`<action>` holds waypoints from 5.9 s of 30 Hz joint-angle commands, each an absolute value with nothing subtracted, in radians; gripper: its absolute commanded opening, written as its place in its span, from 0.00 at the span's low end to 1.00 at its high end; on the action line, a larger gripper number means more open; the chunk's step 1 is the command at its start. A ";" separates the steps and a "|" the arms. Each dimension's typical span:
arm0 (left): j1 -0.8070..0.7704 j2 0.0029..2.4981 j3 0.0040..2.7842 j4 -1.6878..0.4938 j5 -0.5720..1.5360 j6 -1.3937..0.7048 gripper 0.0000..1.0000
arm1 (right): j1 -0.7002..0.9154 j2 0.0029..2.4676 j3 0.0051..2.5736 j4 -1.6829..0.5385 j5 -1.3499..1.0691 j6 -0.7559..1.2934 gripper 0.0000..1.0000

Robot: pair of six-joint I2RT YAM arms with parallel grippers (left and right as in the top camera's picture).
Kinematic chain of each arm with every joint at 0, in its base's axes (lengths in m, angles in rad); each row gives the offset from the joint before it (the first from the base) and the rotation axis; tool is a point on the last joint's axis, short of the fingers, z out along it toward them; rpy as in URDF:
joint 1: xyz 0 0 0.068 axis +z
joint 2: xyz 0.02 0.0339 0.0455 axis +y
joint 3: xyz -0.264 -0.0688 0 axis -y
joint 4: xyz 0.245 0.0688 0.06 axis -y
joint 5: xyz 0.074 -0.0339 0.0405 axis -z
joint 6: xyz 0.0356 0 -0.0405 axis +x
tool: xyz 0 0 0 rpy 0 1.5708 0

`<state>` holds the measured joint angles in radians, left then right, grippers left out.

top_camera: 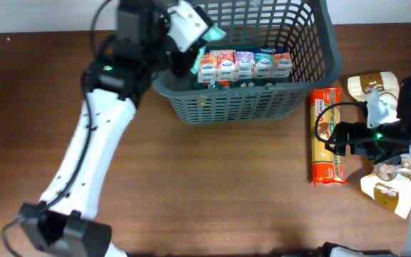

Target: Pack container

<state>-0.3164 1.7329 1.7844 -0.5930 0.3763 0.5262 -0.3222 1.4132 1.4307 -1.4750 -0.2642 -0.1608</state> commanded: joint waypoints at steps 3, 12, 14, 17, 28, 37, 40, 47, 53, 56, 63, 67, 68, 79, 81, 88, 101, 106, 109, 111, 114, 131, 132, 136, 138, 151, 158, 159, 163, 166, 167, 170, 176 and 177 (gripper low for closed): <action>-0.347 1.816 1.793 -0.556 0.253 0.660 0.10 | -0.327 1.414 1.446 -1.501 -0.281 -0.168 0.99; -0.346 1.934 1.793 -0.498 0.234 0.706 0.18 | -0.327 1.414 1.446 -1.523 -0.281 -0.168 0.99; -0.346 1.951 1.793 -0.485 0.234 0.706 0.20 | -0.327 1.414 1.446 -1.526 -0.281 -0.168 0.99; -0.346 1.975 1.793 -0.482 0.235 0.706 0.22 | -0.327 1.414 1.446 -1.526 -0.281 -0.168 0.99; -0.346 1.991 1.821 -0.490 0.196 0.658 0.69 | -0.327 1.414 1.446 -1.529 -0.281 -0.168 0.99; -0.344 1.988 2.127 -0.663 -0.036 0.499 0.99 | -0.327 1.414 1.446 -1.507 -0.281 -0.168 0.99; -0.330 1.987 2.311 -0.793 -0.113 0.416 0.99 | -0.327 1.415 1.446 -1.450 -0.289 -0.167 0.99; -0.192 1.987 2.633 -1.039 -0.147 0.072 0.99 | -0.327 1.415 1.446 -1.334 -0.339 -0.167 0.99; 0.008 1.993 2.667 -1.245 -0.122 -0.168 0.99 | -0.327 1.415 1.446 -1.249 -0.339 -0.167 0.99; 0.086 2.011 2.666 -1.343 -0.074 -0.197 0.99 | -0.327 1.415 1.446 -1.206 -0.328 -0.167 0.99; 0.174 2.063 2.665 -1.469 -0.075 -0.197 0.99 | -0.328 1.423 1.437 -1.179 -0.068 -0.160 0.99; 0.182 2.078 2.665 -1.482 -0.075 -0.197 0.99 | -0.340 1.451 1.436 -1.155 0.042 -0.061 0.99; 0.181 2.078 2.665 -1.482 -0.075 -0.197 0.99 | -0.353 1.465 1.436 -1.140 0.039 -0.019 0.99; 0.181 2.079 2.665 -1.482 -0.075 -0.197 0.99 | -0.563 1.728 1.432 -1.261 0.088 0.140 0.84; 0.181 2.079 2.665 -1.482 -0.075 -0.197 0.99 | -0.556 1.763 1.415 -1.264 0.148 0.140 0.83; 0.181 2.079 2.665 -1.482 -0.075 -0.197 0.99 | -0.517 1.775 1.351 -1.177 0.300 0.140 0.88; 0.181 2.079 2.665 -1.482 -0.075 -0.197 0.99 | -0.490 1.775 1.224 -0.999 0.187 0.058 0.88; 0.181 2.079 2.665 -1.482 -0.075 -0.197 0.99 | -0.464 1.775 1.186 -0.953 0.191 0.004 0.92; 0.181 2.079 2.665 -1.482 -0.075 -0.197 0.99 | -0.466 1.775 1.174 -0.934 0.196 0.004 0.92; 0.181 2.079 2.665 -1.482 -0.075 -0.197 0.99 | -0.466 1.775 1.172 -0.915 0.205 0.005 0.92; 0.181 2.079 2.665 -1.482 -0.075 -0.197 0.99 | -0.466 1.775 1.172 -0.893 0.223 0.008 0.92; 0.181 2.079 2.665 -1.482 -0.075 -0.197 0.99 | -0.493 1.776 1.107 -0.821 0.271 0.016 0.91; 0.181 2.079 2.665 -1.482 -0.075 -0.197 0.99 | -0.500 1.776 1.107 -0.821 0.268 0.017 0.91; 0.181 2.079 2.665 -1.482 -0.075 -0.197 0.99 | -0.516 1.780 1.104 -0.819 0.267 0.027 0.91; 0.181 2.079 2.665 -1.482 -0.075 -0.197 0.99 | -0.526 1.787 1.104 -0.817 0.266 0.032 0.91; 0.181 2.079 2.665 -1.482 -0.075 -0.197 0.99 | -0.532 1.895 1.103 -0.787 0.249 0.061 0.72; 0.181 2.079 2.665 -1.482 -0.075 -0.197 0.99 | -0.532 1.885 1.146 -0.800 0.107 0.061 0.37; 0.181 2.079 2.665 -1.482 -0.075 -0.197 0.99 | -0.532 1.876 1.163 -0.811 0.086 0.061 0.35; 0.181 2.079 2.665 -1.482 -0.075 -0.197 0.99 | -0.532 1.806 1.250 -0.863 0.031 0.077 0.31; 0.181 2.079 2.665 -1.482 -0.075 -0.197 0.99 | -0.532 1.735 1.334 -0.920 0.029 0.123 0.30; 0.181 2.079 2.665 -1.482 -0.075 -0.197 0.99 | -0.532 1.704 1.369 -0.945 0.030 0.134 0.29; 0.181 2.079 2.665 -1.482 -0.075 -0.197 0.99 | -0.531 1.622 1.460 -1.005 0.030 0.153 0.25; 0.181 2.079 2.665 -1.482 -0.075 -0.197 0.99 | -0.530 1.451 1.632 -1.087 0.009 0.177 0.24; 0.181 2.079 2.665 -1.482 -0.075 -0.197 0.99 | -0.531 1.430 1.640 -1.089 0.011 0.177 0.28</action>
